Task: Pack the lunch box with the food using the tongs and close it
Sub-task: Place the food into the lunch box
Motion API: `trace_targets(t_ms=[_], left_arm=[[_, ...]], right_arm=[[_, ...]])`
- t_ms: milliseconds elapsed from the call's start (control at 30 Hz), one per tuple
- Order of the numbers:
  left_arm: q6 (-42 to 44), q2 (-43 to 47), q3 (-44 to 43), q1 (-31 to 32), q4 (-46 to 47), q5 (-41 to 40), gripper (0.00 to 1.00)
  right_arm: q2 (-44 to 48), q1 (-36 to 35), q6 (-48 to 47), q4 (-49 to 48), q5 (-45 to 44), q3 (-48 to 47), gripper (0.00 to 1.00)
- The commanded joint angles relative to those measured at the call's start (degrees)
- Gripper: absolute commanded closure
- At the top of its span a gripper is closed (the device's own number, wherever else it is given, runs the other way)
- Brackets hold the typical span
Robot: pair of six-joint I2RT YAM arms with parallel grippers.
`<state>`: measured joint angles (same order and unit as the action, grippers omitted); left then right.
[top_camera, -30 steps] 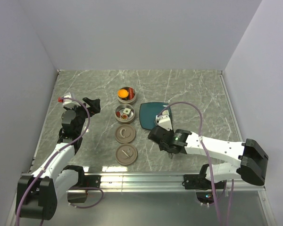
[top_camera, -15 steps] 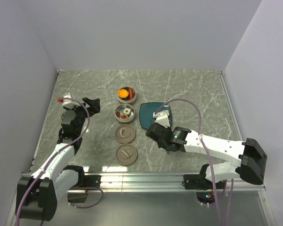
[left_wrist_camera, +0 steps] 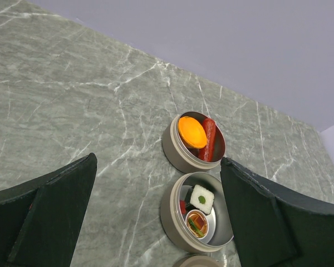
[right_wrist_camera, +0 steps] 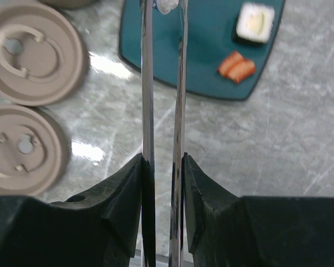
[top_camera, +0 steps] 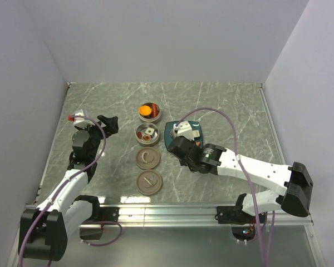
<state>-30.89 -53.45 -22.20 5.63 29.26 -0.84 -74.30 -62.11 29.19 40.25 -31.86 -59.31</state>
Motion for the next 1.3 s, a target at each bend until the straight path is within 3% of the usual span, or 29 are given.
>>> trace_targets(t_ms=[0, 400, 733, 1267], left_arm=[[-0.13, 0.45, -1.01, -0.27, 1.68, 1.02, 0.01], [-0.22, 0.01, -1.10, -0.27, 1.86, 1.02, 0.01], [-0.13, 0.19, -1.01, -0.35, 1.77, -0.56, 0.01], [-0.13, -0.07, -1.10, -0.35, 2.03, -0.39, 0.01]], right_arm=[[-1.54, -0.38, -4.22, -5.35, -1.19, -4.49, 0.66], [-12.26, -0.47, -12.14, -13.00, 7.06, -14.51, 0.67], [-20.44, -0.38, -14.43, -11.08, 7.69, -21.72, 0.63], [-20.53, -0.30, -14.34, -10.72, 6.81, -21.29, 0.51]])
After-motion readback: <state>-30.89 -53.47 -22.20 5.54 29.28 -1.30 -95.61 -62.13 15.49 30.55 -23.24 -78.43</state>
